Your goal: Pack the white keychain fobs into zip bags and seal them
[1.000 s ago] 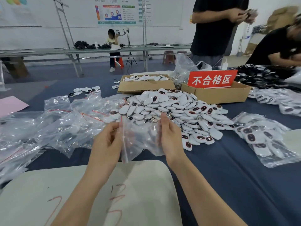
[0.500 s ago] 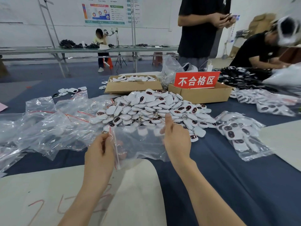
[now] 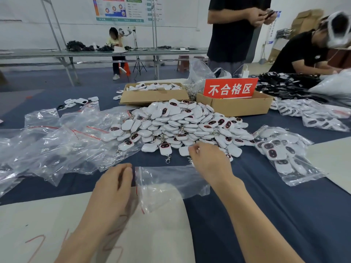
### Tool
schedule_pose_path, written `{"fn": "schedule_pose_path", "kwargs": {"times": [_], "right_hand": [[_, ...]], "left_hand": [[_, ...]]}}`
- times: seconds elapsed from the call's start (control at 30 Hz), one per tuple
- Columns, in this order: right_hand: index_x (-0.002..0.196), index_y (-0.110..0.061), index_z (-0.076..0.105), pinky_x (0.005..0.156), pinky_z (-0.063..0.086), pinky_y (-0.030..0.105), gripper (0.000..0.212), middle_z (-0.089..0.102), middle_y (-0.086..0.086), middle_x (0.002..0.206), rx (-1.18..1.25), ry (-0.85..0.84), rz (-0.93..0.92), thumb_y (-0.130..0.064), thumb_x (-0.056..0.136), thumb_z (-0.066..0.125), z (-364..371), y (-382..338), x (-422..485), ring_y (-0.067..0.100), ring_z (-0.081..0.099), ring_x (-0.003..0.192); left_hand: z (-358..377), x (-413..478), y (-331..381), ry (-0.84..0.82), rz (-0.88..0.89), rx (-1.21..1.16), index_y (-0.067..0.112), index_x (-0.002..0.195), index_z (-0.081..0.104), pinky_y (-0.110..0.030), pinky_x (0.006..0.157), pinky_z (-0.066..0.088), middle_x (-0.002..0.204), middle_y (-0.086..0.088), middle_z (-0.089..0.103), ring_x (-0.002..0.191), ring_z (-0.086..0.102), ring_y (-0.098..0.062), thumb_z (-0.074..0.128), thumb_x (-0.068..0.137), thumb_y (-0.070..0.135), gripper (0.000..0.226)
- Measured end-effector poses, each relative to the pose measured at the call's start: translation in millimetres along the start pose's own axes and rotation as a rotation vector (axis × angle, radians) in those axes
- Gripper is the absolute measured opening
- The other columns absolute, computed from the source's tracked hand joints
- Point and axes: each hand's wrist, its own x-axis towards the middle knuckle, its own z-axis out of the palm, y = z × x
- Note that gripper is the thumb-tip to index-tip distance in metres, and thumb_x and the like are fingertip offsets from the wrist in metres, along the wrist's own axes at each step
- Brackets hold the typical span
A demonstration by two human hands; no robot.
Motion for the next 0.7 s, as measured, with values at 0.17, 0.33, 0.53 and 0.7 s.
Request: {"fn": "schedule_pose_path", "kwargs": {"times": [0.17, 0.33, 0.53, 0.7], "right_hand": [[0.121, -0.019, 0.063, 0.088, 0.049, 0.04, 0.033, 0.066, 0.003, 0.112, 0.119, -0.046, -0.158, -0.036, 0.104, 0.041, 16.2, -34.2, 5.5, 0.024, 0.059, 0.107], [0.128, -0.02, 0.06, 0.097, 0.045, 0.043, 0.033, 0.064, 0.006, 0.122, 0.042, -0.172, -0.293, -0.034, 0.103, 0.043, 47.2, -56.3, 8.8, 0.027, 0.057, 0.114], [0.123, -0.022, 0.064, 0.096, 0.046, 0.042, 0.032, 0.069, 0.004, 0.115, 0.027, -0.196, -0.311, -0.033, 0.103, 0.042, 60.2, -51.4, 10.3, 0.027, 0.056, 0.112], [0.129, -0.019, 0.061, 0.099, 0.045, 0.041, 0.033, 0.069, -0.001, 0.12, 0.224, -0.144, -0.322, -0.035, 0.104, 0.045, 51.3, -51.7, 9.7, 0.02, 0.06, 0.114]], "left_hand": [[9.3, 43.8, -7.4, -0.085, 0.047, 0.194, 0.019, 0.129, 0.061, -0.031, 0.087, 0.045, 0.116, 0.002, 0.068, 0.102, 0.063, -0.013, 0.053, 0.102, 0.026, 0.03], [43.6, 93.5, -6.0, -0.332, 0.206, 0.454, 0.02, 0.152, 0.041, -0.043, 0.108, 0.041, 0.151, -0.011, 0.043, 0.133, 0.046, -0.033, 0.06, 0.099, 0.031, 0.057], [58.5, 115.2, -1.7, -0.216, 0.284, 0.811, 0.021, 0.132, 0.053, -0.04, 0.078, 0.047, 0.127, -0.006, 0.056, 0.117, 0.056, -0.027, 0.041, 0.105, 0.045, 0.038], [40.8, 103.5, 0.6, -0.04, 0.017, 0.015, 0.014, 0.078, 0.059, -0.03, 0.055, 0.041, 0.066, -0.001, 0.063, 0.062, 0.059, -0.02, 0.041, 0.106, 0.03, 0.037]]}}
